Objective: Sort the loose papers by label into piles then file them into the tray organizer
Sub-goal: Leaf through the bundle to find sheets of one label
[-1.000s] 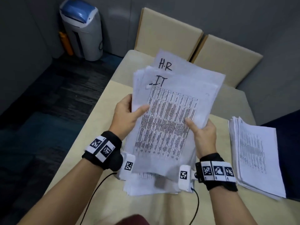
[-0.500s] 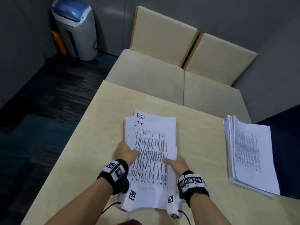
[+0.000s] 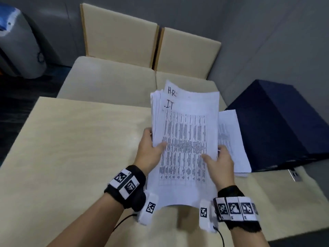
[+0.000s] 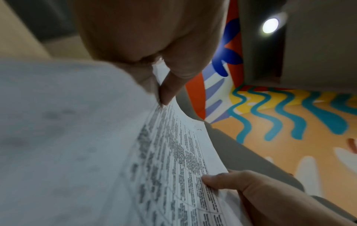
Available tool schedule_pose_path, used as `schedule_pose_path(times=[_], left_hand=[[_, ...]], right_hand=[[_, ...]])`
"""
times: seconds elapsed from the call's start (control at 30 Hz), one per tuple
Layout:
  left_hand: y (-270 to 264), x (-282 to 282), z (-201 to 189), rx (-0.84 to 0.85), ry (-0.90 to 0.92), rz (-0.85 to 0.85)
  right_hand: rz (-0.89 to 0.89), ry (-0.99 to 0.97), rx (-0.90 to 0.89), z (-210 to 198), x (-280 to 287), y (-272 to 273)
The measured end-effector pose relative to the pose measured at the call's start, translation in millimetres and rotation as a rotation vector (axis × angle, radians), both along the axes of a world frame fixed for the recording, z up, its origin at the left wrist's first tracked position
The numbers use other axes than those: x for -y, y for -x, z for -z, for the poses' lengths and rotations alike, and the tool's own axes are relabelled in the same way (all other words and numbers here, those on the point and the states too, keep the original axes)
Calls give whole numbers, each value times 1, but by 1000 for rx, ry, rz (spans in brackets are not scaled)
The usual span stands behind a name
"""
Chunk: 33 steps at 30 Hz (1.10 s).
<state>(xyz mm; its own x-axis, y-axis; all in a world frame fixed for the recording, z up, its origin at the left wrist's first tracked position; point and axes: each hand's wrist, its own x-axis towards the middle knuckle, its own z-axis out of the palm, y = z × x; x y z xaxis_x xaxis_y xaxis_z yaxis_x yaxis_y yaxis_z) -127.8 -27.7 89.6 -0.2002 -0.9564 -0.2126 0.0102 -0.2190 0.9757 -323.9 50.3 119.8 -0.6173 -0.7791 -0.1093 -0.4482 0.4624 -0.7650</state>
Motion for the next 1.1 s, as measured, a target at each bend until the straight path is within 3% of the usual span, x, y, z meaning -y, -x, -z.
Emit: schedule_pose_path(times=[0.13, 0.27, 0.37, 0.43, 0.5, 0.57, 0.67, 0.87, 1.0, 1.1], left_hand=[[94, 9, -39, -71, 120, 22], [187, 22, -41, -108, 116, -45], [235, 32, -21, -58, 92, -86], [253, 37, 1, 102, 63, -20], [259, 37, 38, 379, -70, 136], [258, 34, 82, 533, -220, 291], [261, 28, 113, 440, -350, 283], [279, 33, 124, 318, -444, 101], [282, 36, 126, 447, -368, 132], [279, 34, 122, 772, -181, 262]], right_hand=[[70, 134, -218, -44, 3, 82], [85, 184, -337, -48, 16, 159], [26, 101, -396, -29, 35, 210], [-45, -113, -409, -5, 48, 237], [-110, -441, -349, 27, 51, 256], [-142, -592, -249, 59, 48, 271], [-141, -606, -134, 95, 44, 288], [-56, -507, 93, 129, 47, 304], [20, -443, 160, 135, 55, 302], [44, -412, 276, 137, 55, 299]])
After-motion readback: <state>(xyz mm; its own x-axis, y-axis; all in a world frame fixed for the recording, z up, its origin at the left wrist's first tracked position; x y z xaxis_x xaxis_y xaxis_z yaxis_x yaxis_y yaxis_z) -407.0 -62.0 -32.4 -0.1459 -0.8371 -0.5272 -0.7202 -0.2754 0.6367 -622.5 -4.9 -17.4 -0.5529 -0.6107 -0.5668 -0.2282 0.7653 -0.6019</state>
